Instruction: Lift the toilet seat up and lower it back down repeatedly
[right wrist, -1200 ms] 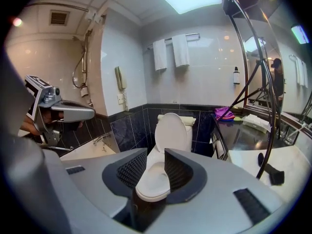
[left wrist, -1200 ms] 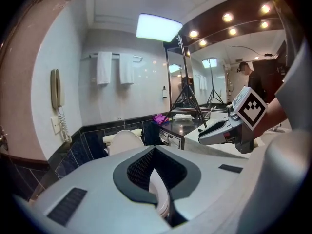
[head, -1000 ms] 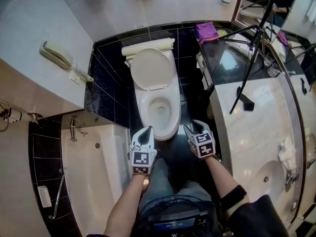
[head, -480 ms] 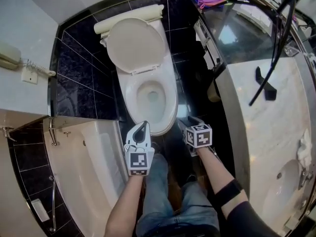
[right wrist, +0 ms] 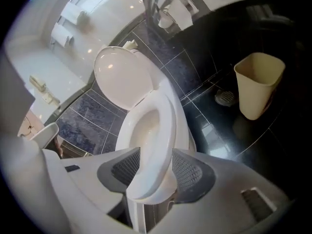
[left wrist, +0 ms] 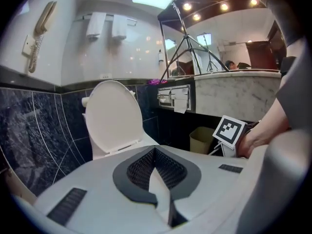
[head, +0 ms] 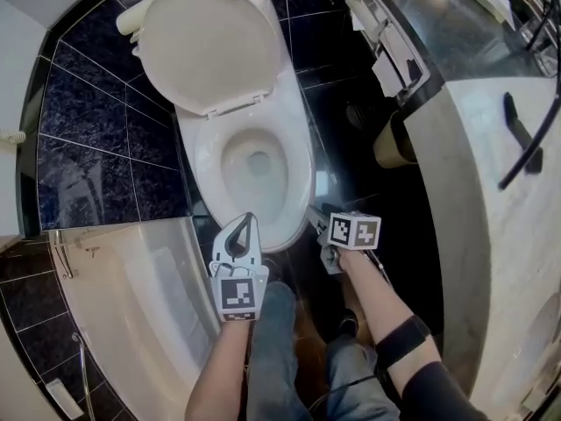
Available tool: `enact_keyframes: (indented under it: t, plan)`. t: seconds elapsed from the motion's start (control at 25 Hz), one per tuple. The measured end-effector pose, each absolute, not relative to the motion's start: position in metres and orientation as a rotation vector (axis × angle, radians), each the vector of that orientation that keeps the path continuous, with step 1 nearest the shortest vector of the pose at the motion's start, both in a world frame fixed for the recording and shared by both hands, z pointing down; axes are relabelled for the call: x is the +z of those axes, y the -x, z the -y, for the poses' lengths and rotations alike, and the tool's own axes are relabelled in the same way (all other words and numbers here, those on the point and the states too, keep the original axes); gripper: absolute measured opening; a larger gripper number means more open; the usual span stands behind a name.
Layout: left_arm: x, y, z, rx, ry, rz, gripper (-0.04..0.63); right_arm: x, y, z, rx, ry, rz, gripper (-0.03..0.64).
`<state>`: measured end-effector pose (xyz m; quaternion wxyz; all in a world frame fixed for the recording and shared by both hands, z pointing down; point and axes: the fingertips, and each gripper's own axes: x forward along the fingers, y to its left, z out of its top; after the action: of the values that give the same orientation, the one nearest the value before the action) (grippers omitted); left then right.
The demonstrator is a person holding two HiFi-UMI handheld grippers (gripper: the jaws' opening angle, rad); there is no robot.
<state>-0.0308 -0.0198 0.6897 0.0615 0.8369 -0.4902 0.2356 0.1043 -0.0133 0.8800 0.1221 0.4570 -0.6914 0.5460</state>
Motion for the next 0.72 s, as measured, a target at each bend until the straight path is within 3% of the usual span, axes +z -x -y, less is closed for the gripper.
enact_keyframes:
  t: [0.72]
  plan:
    - [0.748,0.063,0.041,0.689,-2.432,1.500,-0.011,0.939,-0.088,0.031,1.896,-1.388,1.870,0.164]
